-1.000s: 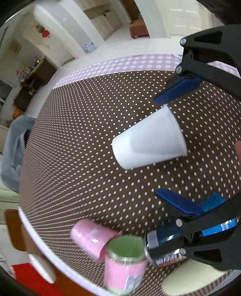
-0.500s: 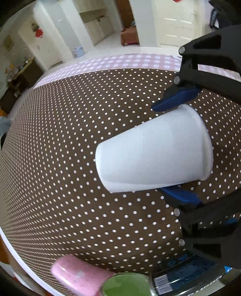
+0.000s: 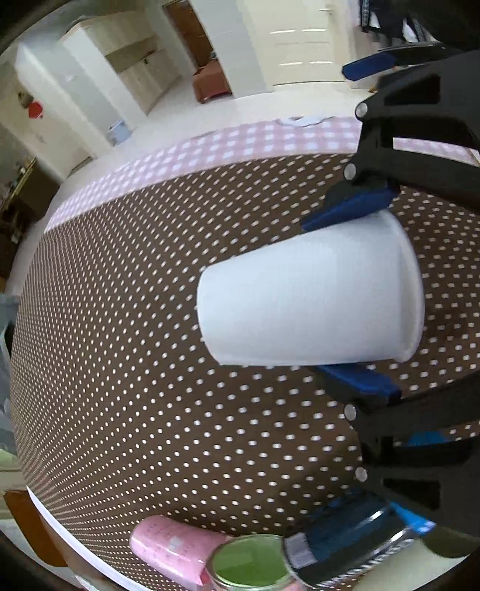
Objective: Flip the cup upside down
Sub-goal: 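Stand the white cup on its end with the left gripper and release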
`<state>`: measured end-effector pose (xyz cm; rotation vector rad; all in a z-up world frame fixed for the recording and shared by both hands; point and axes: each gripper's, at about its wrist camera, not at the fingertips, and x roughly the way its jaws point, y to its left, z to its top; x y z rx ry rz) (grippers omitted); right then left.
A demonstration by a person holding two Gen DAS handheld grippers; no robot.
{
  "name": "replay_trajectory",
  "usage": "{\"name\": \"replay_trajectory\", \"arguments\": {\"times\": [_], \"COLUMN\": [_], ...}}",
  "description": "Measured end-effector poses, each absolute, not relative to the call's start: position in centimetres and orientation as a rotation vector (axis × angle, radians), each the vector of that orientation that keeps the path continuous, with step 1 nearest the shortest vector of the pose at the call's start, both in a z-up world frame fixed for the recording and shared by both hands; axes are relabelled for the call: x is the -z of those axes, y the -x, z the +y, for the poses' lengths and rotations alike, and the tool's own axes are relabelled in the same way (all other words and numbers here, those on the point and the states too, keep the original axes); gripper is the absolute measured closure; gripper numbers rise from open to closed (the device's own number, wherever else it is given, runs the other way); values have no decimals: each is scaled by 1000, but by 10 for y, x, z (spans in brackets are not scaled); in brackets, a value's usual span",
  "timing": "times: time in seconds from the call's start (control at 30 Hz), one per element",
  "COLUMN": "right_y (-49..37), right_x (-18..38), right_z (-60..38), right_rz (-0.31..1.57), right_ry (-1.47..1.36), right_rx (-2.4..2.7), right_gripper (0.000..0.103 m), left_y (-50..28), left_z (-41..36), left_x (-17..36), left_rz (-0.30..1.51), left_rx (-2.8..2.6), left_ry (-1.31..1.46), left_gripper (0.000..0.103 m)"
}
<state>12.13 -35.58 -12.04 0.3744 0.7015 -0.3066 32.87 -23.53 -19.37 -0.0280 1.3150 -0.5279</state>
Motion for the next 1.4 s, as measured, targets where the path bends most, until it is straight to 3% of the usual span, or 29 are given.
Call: {"name": "replay_trajectory", "arguments": {"times": [0.4,0.9,1.03,1.4], "right_y": [-64,-26,-24,-24], "right_x": [113,117,113,100], "right_z": [-343,-318,-313,-291], "right_rz": [662,645,635,617], "right_ry": [-414,-421,-416,-398], "right_rx": [340,322,311,261], "right_gripper": [6,6,6,6], "left_y": [-241,-190,-184,-158], "left_z": [-200,-172,-170,-139], "left_x": [174,196,188,132], "left_rz": [1285,1291,1229,1024], "left_rx": [612,558,550,494], "left_ry": [1,-27,-80,-133], "left_gripper": [36,35,14,14]}}
